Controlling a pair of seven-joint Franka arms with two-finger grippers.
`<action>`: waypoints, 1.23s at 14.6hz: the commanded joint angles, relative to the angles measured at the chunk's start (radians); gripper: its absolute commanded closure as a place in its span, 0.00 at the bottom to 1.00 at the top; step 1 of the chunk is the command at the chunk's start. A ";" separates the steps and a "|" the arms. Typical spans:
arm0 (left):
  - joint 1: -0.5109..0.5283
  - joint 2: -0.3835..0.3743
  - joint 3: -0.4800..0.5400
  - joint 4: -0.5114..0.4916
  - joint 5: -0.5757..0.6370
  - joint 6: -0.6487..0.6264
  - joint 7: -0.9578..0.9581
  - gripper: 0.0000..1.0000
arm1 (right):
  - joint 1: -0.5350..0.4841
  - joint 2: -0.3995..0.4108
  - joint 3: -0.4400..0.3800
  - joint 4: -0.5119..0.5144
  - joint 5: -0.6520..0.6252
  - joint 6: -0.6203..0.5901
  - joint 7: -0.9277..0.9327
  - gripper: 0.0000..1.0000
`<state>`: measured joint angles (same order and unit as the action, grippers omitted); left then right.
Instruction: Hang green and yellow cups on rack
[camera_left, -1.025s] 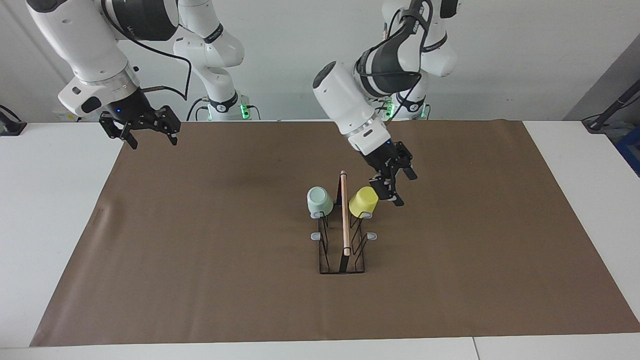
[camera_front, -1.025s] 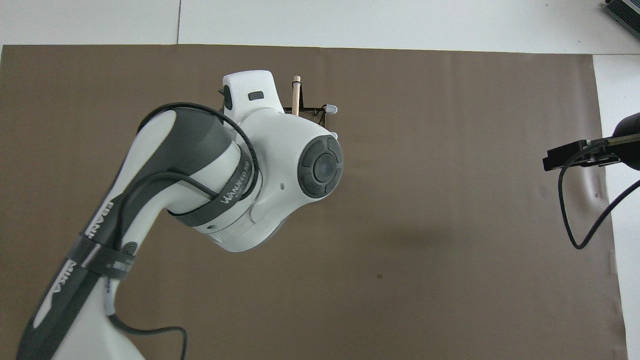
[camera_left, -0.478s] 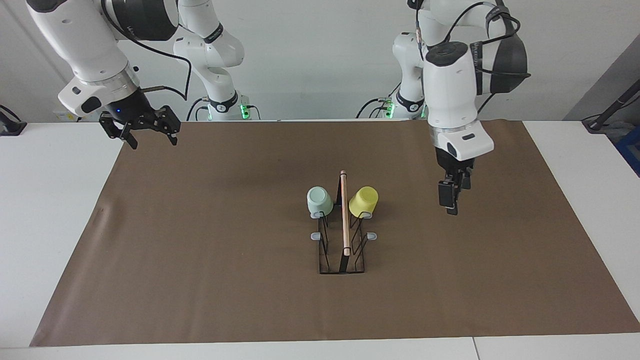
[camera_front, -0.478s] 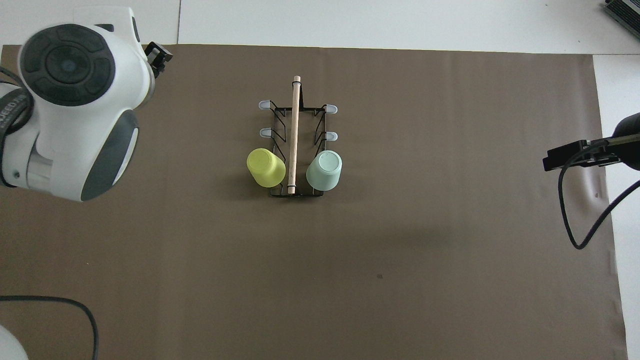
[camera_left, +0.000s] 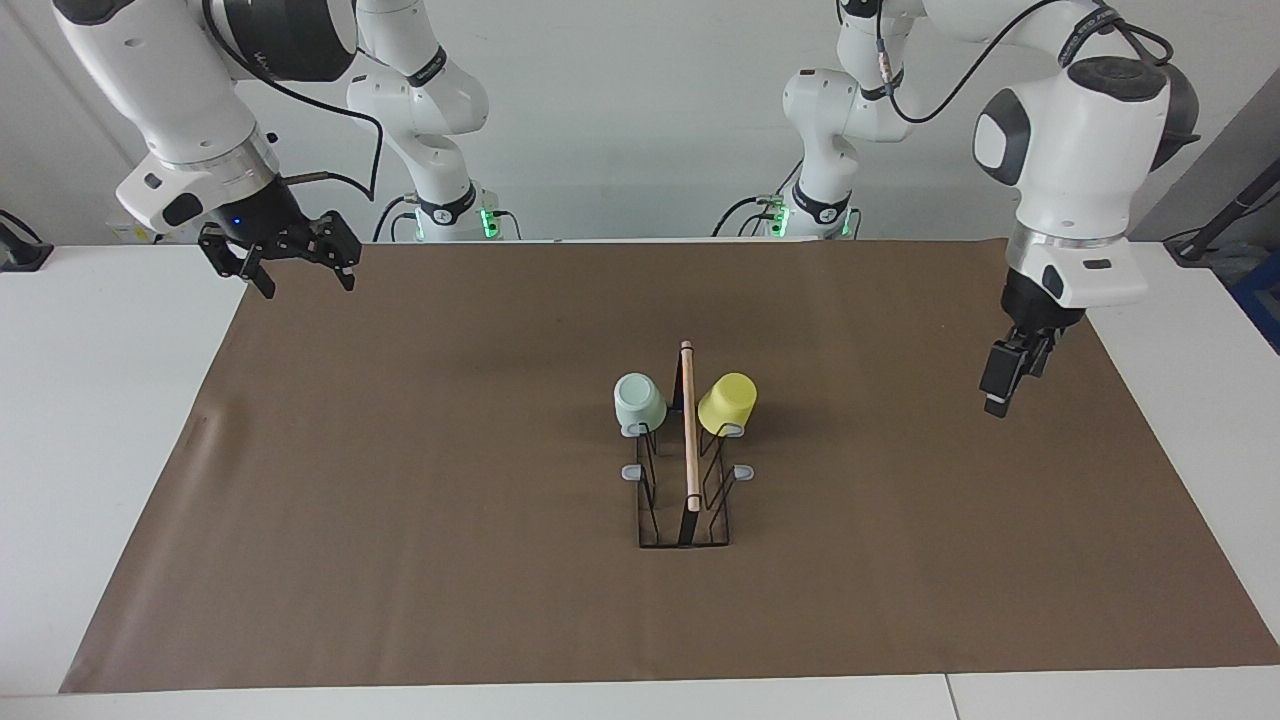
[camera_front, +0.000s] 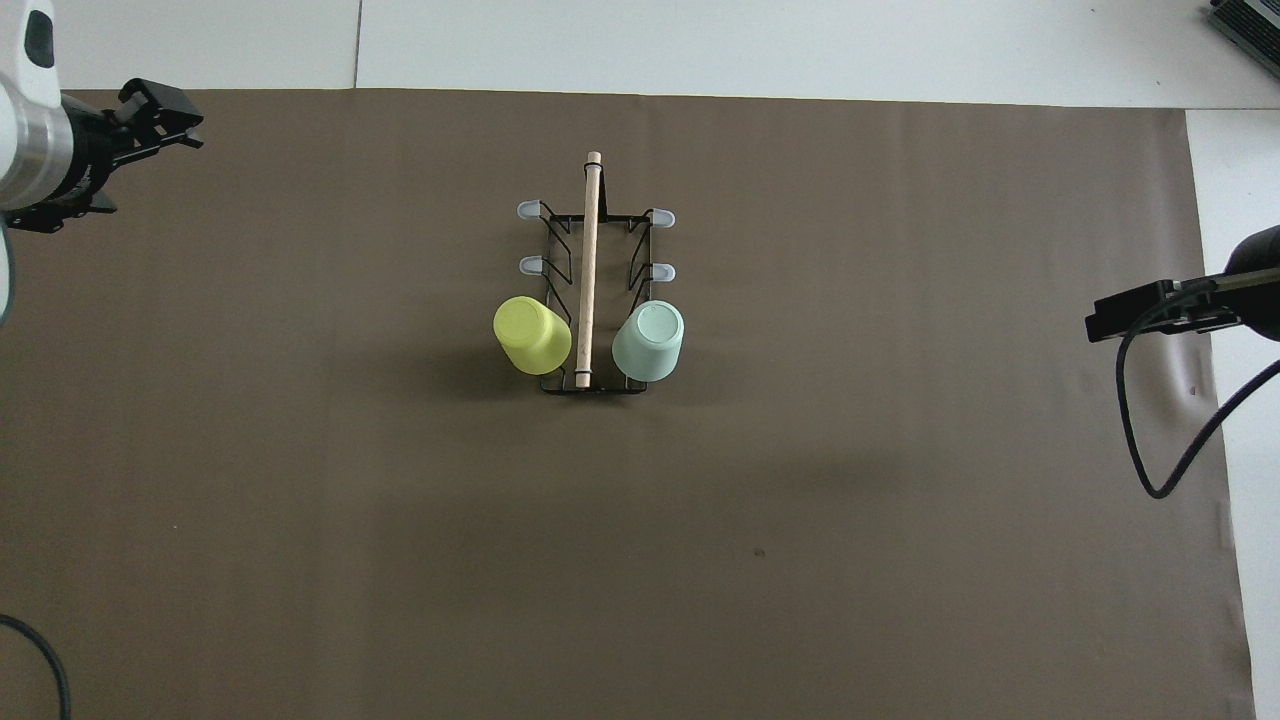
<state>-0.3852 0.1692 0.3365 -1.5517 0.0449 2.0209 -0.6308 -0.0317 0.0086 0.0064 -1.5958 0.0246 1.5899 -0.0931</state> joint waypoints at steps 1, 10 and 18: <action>0.089 -0.060 -0.042 -0.031 -0.048 -0.068 0.178 0.00 | -0.002 -0.010 0.004 -0.006 -0.002 -0.001 0.015 0.00; 0.392 -0.157 -0.432 0.012 -0.085 -0.462 0.568 0.00 | -0.002 -0.010 0.006 -0.006 -0.002 0.001 0.016 0.00; 0.397 -0.240 -0.432 -0.065 -0.025 -0.524 0.657 0.00 | -0.002 -0.010 0.006 -0.006 -0.002 0.004 0.016 0.00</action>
<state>-0.0030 -0.0537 -0.0904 -1.6106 -0.0162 1.5292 -0.0242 -0.0316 0.0086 0.0072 -1.5958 0.0246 1.5899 -0.0931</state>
